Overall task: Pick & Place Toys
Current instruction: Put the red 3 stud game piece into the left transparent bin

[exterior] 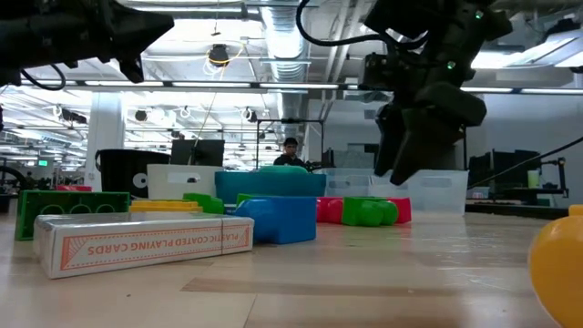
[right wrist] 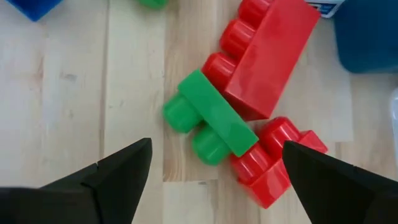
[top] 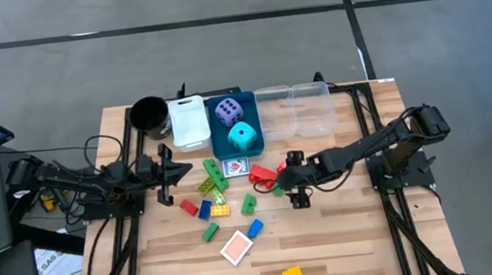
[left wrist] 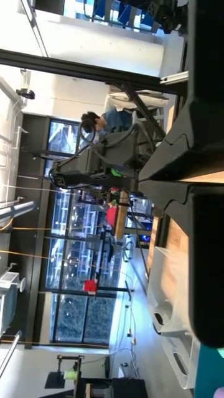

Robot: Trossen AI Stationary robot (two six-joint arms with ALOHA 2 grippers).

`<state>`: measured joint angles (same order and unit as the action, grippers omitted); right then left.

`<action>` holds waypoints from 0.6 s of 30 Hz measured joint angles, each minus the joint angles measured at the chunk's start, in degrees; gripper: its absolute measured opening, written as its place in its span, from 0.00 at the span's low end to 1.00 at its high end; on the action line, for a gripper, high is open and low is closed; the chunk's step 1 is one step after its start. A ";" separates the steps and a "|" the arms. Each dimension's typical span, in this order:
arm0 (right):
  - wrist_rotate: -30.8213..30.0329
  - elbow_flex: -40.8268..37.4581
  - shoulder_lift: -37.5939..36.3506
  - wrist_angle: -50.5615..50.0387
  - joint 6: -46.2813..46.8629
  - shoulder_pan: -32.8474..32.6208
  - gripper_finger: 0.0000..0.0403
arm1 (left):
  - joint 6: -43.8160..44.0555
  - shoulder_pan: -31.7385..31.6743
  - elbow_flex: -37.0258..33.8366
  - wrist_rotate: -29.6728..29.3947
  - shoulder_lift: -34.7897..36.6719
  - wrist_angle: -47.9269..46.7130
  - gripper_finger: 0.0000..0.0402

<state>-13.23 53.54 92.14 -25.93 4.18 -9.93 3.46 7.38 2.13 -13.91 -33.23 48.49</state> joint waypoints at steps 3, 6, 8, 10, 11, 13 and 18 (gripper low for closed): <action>0.54 0.00 0.00 0.76 -1.58 -0.05 0.86 | 0.02 0.00 0.00 0.17 0.00 -0.06 0.01; 1.41 0.00 0.00 2.50 -3.02 -0.07 0.85 | 0.31 0.00 0.00 0.17 0.01 -0.06 0.01; 1.40 0.00 0.00 2.84 -4.03 -0.03 0.85 | 0.42 0.00 0.00 0.16 0.00 -0.08 0.01; 1.35 0.00 0.00 2.82 -4.67 -0.02 0.84 | 0.42 0.00 0.00 0.15 0.00 -0.06 0.01; 1.35 0.00 0.00 2.82 -4.82 -0.02 0.84 | 0.42 0.00 0.00 0.15 0.00 -0.06 0.01; 1.36 0.00 0.00 2.38 -5.30 0.07 0.84 | 0.42 0.00 0.00 0.15 0.00 -0.06 0.01; 1.62 0.00 0.00 1.49 -4.62 0.09 0.84 | 0.44 0.00 0.00 0.17 0.00 -0.06 0.01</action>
<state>-11.62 53.54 92.14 -24.45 -0.44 -9.85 3.90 7.38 2.13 -13.74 -33.23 48.42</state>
